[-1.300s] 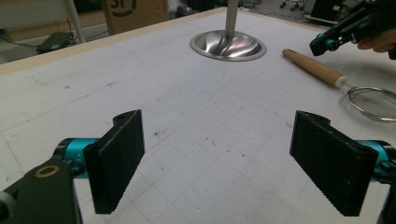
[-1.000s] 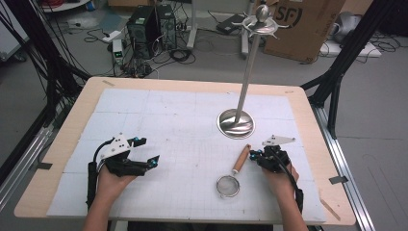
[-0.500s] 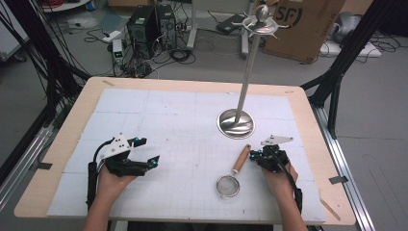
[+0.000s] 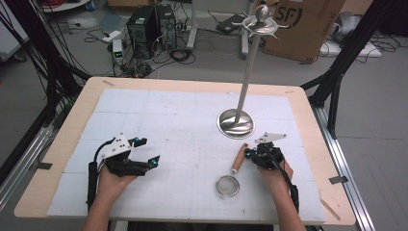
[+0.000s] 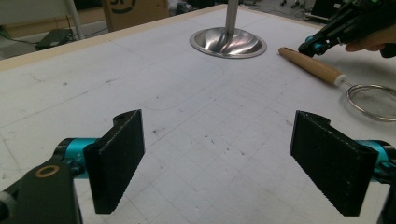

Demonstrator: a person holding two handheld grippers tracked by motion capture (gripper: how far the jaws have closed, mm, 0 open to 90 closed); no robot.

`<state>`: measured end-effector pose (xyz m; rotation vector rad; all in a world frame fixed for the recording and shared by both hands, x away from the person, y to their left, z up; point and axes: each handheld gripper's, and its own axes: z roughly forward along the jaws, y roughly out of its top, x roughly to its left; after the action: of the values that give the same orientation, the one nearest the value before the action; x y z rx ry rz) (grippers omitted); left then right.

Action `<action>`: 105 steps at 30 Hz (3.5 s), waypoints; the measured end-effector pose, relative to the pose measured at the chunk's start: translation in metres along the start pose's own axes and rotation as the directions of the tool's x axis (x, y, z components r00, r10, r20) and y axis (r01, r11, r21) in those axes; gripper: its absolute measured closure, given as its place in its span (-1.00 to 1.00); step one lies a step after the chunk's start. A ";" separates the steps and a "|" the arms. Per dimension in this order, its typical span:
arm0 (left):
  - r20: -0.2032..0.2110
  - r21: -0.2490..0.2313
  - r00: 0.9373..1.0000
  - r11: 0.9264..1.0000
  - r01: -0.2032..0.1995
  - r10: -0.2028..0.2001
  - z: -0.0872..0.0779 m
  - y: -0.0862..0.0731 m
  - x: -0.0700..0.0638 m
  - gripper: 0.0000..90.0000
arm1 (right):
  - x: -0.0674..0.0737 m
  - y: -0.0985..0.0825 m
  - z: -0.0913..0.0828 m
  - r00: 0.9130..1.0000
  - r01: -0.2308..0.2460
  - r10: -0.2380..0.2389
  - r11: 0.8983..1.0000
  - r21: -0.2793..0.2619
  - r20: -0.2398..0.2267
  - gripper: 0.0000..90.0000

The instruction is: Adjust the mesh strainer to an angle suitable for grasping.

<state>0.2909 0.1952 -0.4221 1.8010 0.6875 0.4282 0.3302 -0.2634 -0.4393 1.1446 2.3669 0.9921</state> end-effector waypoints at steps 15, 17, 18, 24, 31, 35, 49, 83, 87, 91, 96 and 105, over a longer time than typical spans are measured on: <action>0.001 -0.006 1.000 1.000 0.005 -0.005 -0.001 0.000 0.001 -0.59 | 0.018 0.019 0.012 0.998 0.055 -0.055 0.998 0.009 -0.027 0.99; 0.001 -0.006 1.000 1.000 0.007 -0.007 -0.001 0.000 0.001 -0.59 | 0.018 0.019 0.013 0.998 0.062 -0.061 0.998 0.010 -0.031 0.99; 0.001 -0.006 1.000 1.000 0.007 -0.007 -0.001 0.000 0.001 -0.59 | 0.019 0.020 0.014 0.998 0.057 -0.057 0.998 0.010 -0.032 0.99; 0.002 -0.007 1.000 1.000 0.010 -0.010 -0.001 0.001 0.001 -0.59 | 0.027 0.027 0.020 0.996 0.078 -0.077 0.997 0.012 -0.045 0.99; 0.000 -0.008 1.000 1.000 0.010 -0.010 -0.002 0.001 0.001 -0.59 | 0.036 0.034 0.024 0.993 0.100 -0.099 0.995 0.013 -0.056 0.99; 0.001 -0.007 1.000 1.000 0.009 -0.009 -0.002 0.001 0.001 -0.59 | 0.041 0.038 0.027 0.991 0.115 -0.114 0.993 0.012 -0.066 0.99; 0.002 -0.003 1.000 1.000 0.013 -0.013 -0.001 0.000 0.001 -0.59 | 0.037 0.043 0.041 0.993 0.085 -0.083 0.996 0.013 -0.083 0.99; -0.002 -0.006 1.000 1.000 0.014 -0.014 -0.002 0.001 0.002 -0.59 | 0.097 0.060 0.055 0.945 0.265 -0.254 0.964 0.029 -0.208 0.99; -0.002 -0.006 1.000 1.000 0.013 -0.013 -0.003 0.001 0.002 -0.59 | 0.102 0.061 0.054 0.936 0.285 -0.272 0.958 0.026 -0.225 0.99; -0.002 -0.006 1.000 1.000 0.015 -0.015 -0.002 0.001 0.002 -0.59 | 0.107 0.061 0.053 0.929 0.297 -0.284 0.955 0.020 -0.239 0.99; 0.000 -0.008 1.000 1.000 0.013 -0.013 -0.003 0.001 0.002 -0.59 | 0.112 0.062 0.052 0.922 0.309 -0.295 0.951 0.019 -0.249 0.99; 0.004 -0.005 1.000 1.000 0.009 -0.009 -0.005 0.001 0.002 -0.59 | 0.109 0.064 0.044 0.926 0.272 -0.268 0.962 -0.023 -0.265 0.89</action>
<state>0.2897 0.2001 -0.4191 1.7930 0.6912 0.4195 0.3223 -0.1303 -0.4243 0.6946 2.6533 1.0872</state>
